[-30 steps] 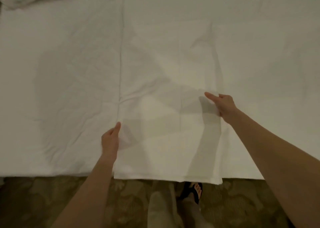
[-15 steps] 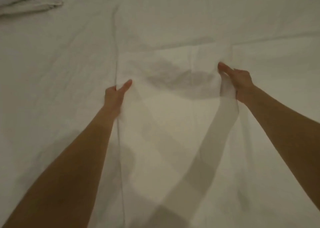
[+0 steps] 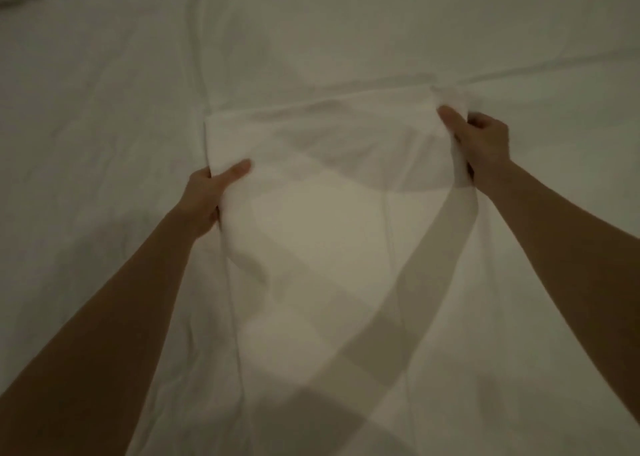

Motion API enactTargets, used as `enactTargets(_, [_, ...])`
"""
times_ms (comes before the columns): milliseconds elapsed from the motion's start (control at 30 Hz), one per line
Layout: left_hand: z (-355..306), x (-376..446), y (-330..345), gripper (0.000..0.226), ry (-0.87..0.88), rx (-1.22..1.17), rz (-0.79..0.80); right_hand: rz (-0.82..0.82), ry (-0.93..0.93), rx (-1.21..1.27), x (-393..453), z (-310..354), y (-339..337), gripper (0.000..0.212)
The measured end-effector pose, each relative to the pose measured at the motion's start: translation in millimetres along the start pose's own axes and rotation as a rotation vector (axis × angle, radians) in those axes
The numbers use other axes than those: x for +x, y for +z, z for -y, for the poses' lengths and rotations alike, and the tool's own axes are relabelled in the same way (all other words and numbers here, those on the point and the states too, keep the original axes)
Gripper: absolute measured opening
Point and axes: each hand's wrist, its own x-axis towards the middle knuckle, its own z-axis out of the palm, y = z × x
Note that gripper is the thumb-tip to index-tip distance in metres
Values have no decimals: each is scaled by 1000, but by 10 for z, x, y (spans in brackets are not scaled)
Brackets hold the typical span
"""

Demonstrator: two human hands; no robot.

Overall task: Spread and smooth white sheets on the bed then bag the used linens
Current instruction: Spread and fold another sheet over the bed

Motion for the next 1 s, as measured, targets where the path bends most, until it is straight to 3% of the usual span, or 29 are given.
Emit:
enactTargets(100, [344,-366,-83,20,-84,107,14,60,48,-78,-265,-217,-213,25])
enactTargets(300, [1096,-1277,-66,13,-200,59,-27,37,78,-199,-784,-847,-582,18])
enactTargets(500, [840,-1911,197,33,-22,185,-121,19,-154,-282,-997,-575,-755,47])
enactTargets(567, [611,-2176,501,31,71,286,-69,136,-230,-209,-1206,-293,-737,57])
enactTargets(633, [409,-2445,947,28,177,452,-5,367,-235,-173,-1482,57,-692,69])
enactTargets(700, [257,-2641,1465,24,285,656,44,565,-227,-210,-1715,404,-652,82])
enactTargets(767, [148,-2763,1972,24,345,759,90,633,-295,-350,-1817,647,-659,93])
enactTargets(833, [66,-2843,2393,29,368,823,126,557,-416,-605,-1757,765,-748,88])
enactTargets(900, [33,-2850,2697,30,435,879,165,371,-526,-764,-1536,790,-947,63])
enactTargets(1000, [-10,-2838,3110,32,560,953,209,185,-539,-598,-1086,785,-1403,34])
